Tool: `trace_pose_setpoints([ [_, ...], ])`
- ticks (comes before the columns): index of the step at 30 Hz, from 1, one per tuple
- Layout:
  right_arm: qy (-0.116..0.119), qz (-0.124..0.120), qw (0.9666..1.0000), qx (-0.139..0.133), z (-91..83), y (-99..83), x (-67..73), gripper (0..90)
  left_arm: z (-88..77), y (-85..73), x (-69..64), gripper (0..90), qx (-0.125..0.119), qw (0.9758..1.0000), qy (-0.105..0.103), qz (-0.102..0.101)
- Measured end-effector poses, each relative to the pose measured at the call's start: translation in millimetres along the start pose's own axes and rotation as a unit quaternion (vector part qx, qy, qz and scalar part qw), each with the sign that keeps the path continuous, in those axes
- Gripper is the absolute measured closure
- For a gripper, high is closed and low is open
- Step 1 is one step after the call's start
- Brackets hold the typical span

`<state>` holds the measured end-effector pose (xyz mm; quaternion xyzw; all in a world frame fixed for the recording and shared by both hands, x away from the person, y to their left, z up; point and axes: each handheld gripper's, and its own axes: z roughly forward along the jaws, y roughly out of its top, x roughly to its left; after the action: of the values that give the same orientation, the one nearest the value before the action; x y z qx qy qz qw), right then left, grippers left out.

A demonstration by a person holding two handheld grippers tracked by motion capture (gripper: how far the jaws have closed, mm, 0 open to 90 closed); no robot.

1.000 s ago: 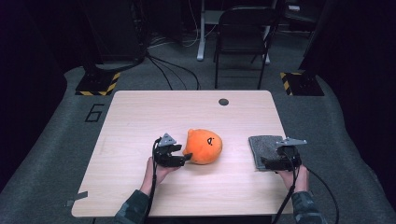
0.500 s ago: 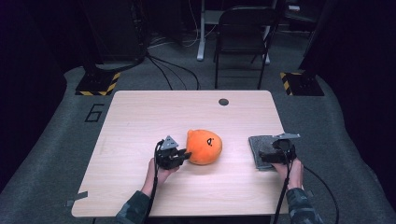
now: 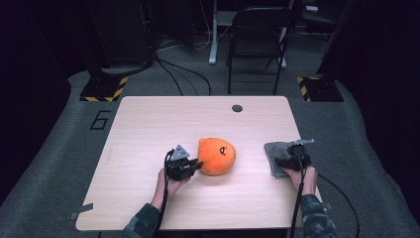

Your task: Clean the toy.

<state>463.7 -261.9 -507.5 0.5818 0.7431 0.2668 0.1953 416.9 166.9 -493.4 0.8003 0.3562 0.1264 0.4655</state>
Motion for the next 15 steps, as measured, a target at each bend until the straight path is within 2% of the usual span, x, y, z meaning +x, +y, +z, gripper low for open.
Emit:
trace_pose_setpoints([
  [3,0.004,0.003,1.0000,-0.006,-2.7,-1.5,-0.3,54.8,-0.5,0.4,-0.5,76.4,0.002,1.0000,0.001,0.004],
  [6,0.013,0.004,0.9998,-0.010,-4.3,-2.8,-2.3,68.0,-0.3,0.6,-1.0,76.4,0.002,1.0000,0.003,0.005],
  [11,0.015,0.007,0.9998,-0.012,-6.7,-3.1,0.2,75.5,0.0,0.9,-0.7,76.4,0.001,1.0000,0.001,0.003],
  [13,0.015,-0.003,0.9997,-0.020,-8.4,-2.3,-0.9,76.2,0.1,1.0,-1.2,76.5,0.000,1.0000,0.000,-0.001],
  [15,0.025,0.011,0.9993,-0.025,-13.6,-0.2,-0.5,76.4,0.0,1.0,-1.5,76.6,-0.001,1.0000,-0.001,0.000],
])
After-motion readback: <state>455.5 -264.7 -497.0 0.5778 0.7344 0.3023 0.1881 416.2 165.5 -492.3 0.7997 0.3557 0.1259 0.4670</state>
